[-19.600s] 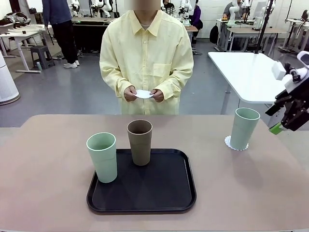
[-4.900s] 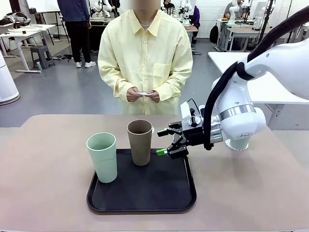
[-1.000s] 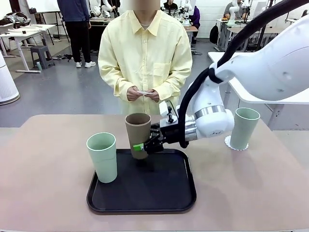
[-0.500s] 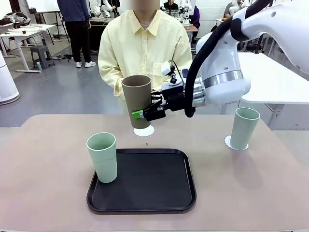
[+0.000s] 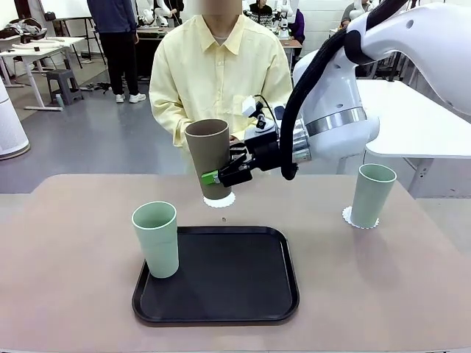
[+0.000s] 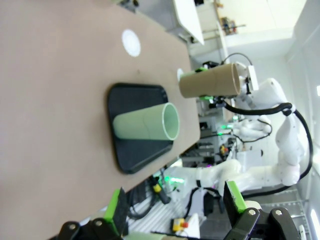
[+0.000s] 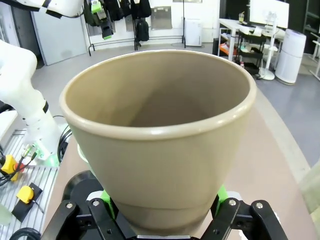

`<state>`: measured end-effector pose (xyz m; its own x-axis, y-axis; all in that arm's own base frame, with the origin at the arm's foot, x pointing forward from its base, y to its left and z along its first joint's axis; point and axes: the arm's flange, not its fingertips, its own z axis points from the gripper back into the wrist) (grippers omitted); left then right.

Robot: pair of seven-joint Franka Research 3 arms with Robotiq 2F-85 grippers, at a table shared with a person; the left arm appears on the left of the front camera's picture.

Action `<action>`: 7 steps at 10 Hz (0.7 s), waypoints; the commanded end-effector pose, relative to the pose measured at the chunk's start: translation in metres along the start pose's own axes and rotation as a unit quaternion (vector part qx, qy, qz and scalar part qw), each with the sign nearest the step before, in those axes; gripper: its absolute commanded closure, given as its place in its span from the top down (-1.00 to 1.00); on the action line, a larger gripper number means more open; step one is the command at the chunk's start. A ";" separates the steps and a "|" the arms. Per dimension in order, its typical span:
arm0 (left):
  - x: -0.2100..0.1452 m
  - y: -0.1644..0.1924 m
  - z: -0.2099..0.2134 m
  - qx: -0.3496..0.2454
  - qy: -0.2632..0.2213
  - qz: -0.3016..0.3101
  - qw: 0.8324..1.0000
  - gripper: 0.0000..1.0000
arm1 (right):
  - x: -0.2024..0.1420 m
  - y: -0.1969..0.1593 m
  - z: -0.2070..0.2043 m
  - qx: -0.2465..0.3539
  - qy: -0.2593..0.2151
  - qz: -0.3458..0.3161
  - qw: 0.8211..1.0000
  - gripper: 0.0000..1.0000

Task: Place coasters on the table and set cups on them.
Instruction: Take one Reusable plastic cup from the Flat Tray and place it on a coaster set by the human.

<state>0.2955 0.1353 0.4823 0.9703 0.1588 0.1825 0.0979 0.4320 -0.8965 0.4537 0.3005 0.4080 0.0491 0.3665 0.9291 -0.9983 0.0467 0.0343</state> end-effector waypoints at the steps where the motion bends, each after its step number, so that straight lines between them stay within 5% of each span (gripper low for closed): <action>1: 0.001 0.000 0.000 -0.008 -0.003 -0.006 1.000 1.00 | 0.012 -0.050 0.004 0.013 -0.023 0.003 1.000 0.63; 7: 0.001 0.000 0.000 -0.008 -0.003 -0.006 1.000 1.00 | 0.001 -0.167 -0.020 0.063 -0.048 0.037 0.996 0.63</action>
<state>0.2955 0.1353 0.4824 0.9702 0.1588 0.1828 0.0981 0.4321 -0.8965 0.5983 0.3071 0.3953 -0.0349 0.2811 0.9590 -0.9973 -0.0722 -0.0151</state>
